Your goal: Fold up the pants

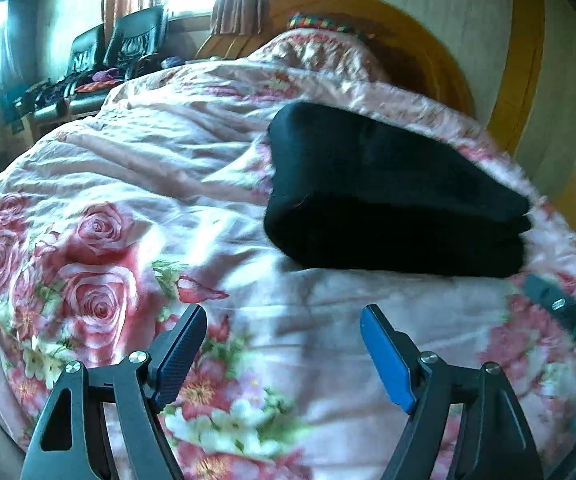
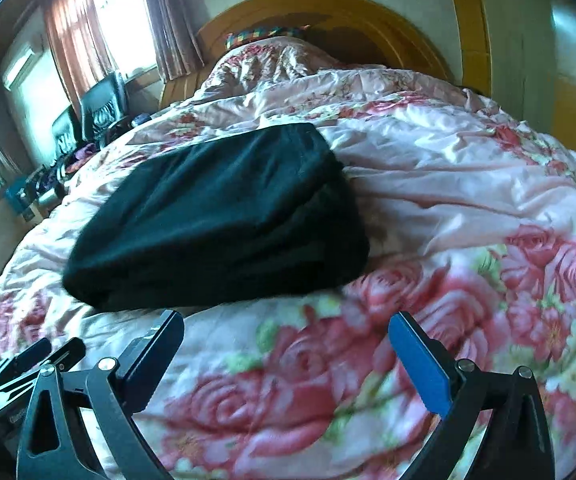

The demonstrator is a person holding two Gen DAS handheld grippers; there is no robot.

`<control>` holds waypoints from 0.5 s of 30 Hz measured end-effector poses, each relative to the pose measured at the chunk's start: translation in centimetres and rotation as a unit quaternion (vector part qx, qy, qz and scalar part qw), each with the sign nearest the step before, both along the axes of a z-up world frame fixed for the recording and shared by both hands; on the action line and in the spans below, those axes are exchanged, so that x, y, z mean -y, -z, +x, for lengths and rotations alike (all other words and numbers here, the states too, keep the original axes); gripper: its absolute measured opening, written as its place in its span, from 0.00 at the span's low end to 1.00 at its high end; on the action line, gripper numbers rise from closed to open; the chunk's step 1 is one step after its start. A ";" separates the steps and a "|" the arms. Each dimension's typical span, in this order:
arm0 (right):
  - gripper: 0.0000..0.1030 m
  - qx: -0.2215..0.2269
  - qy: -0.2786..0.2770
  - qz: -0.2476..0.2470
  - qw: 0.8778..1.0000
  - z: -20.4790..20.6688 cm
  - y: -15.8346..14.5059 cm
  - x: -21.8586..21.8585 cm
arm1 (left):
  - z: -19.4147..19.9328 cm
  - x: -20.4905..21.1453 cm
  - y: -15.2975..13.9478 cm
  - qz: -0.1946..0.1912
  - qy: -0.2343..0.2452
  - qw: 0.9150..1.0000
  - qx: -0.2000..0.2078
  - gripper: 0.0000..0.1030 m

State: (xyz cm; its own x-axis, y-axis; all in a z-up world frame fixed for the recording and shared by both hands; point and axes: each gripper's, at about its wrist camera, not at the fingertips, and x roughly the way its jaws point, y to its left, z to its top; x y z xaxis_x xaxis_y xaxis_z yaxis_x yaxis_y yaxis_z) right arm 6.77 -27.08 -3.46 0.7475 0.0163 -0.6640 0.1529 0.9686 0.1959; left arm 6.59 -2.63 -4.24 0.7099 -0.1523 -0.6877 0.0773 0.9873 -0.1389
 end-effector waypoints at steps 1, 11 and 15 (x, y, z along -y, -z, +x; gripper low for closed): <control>1.00 0.000 -0.001 -0.008 1.000 -0.3 -0.1 -0.4 | -0.5 -0.1 -0.4 -0.007 0.001 1.000 0.006 0.78; 1.00 0.026 -0.013 -0.056 0.998 -2.7 -1.6 -2.9 | -2.6 -0.1 -1.9 -0.014 0.008 1.000 0.020 0.78; 1.00 0.027 -0.016 -0.056 0.998 -2.9 -1.6 -3.0 | -2.7 0.0 -2.0 -0.018 0.000 1.000 0.023 0.78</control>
State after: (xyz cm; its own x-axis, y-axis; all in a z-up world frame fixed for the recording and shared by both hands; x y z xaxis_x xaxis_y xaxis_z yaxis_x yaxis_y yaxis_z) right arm 3.87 -24.06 -1.83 0.7831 -0.0323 -0.6211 0.1144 0.9891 0.0928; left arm 3.88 -2.63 -2.22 0.7406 -0.1763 -0.6484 0.0852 0.9818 -0.1696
